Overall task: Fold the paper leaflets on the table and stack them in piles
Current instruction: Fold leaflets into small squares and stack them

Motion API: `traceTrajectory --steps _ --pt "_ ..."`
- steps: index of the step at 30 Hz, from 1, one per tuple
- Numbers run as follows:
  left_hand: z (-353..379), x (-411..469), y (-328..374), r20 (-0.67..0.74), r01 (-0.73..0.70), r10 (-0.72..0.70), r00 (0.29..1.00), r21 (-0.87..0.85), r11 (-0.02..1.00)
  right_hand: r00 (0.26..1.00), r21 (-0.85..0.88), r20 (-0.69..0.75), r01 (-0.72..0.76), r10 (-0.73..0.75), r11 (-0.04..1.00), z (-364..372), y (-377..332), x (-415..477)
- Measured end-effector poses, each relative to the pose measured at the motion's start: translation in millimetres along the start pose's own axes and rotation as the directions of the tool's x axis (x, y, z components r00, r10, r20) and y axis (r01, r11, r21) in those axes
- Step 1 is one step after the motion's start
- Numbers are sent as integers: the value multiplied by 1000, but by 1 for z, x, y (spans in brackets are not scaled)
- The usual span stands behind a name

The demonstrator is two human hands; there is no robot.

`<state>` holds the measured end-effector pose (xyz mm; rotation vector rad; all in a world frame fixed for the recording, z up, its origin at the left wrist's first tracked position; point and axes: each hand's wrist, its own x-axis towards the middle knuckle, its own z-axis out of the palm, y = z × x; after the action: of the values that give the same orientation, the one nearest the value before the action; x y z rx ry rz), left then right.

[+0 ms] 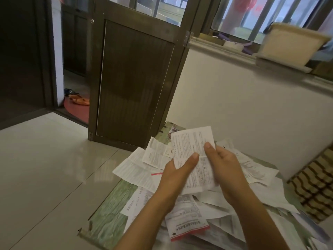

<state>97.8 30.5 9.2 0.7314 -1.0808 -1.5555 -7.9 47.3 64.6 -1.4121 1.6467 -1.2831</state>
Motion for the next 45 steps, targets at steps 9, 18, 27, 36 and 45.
traceTrajectory --steps 9,18,27,36,45 --pt "-26 6 5 45 178 -174 984 -139 974 998 91 -22 -53 56 994 5 6 3" --pt "-34 5 6 -60 129 -131 990 -33 991 985 31 151 -89 84 996 2 13 4" --pt "-46 1 14 30 259 -258 966 -203 944 989 100 139 -64 50 993 3 22 7" --pt "-53 -3 9 41 299 -298 954 -15 954 937 -168 288 254 -198 953 7 26 3" --pt "-60 -5 10 117 322 -328 937 68 944 972 -213 218 -34 82 976 11 24 2"
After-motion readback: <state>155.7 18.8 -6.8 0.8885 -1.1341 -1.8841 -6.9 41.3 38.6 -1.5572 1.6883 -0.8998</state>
